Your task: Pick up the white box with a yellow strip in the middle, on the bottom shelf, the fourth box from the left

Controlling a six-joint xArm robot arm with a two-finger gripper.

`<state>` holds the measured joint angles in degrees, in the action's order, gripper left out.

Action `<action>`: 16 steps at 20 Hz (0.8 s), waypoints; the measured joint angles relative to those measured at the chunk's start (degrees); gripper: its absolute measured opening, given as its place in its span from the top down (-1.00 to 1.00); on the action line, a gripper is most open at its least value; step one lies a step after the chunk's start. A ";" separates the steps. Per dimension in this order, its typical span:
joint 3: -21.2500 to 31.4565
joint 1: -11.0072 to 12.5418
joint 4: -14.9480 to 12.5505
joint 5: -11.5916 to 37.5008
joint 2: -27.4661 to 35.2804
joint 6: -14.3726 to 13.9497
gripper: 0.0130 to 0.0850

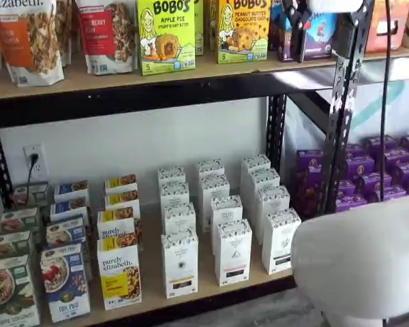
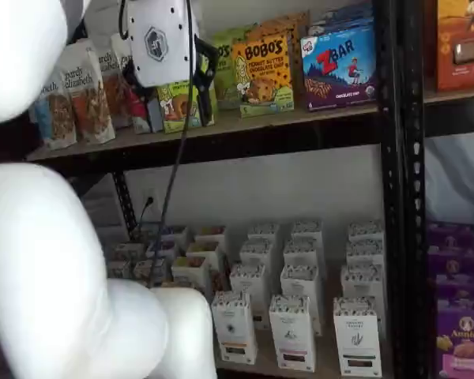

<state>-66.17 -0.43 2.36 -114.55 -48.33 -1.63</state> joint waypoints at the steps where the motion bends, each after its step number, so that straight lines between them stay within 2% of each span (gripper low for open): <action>1: 0.46 0.45 0.47 0.81 -0.49 0.25 -1.00; 4: 1.18 1.46 1.56 2.02 -1.21 0.85 -1.00; 9: 2.97 0.67 1.31 3.48 -1.64 0.27 -1.00; 11: 4.87 -0.66 0.93 5.51 -2.04 -0.81 -1.00; 16: 10.45 -5.81 -1.77 11.32 -2.54 -5.05 -1.00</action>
<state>-55.72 -6.24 0.59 -103.23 -50.87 -6.68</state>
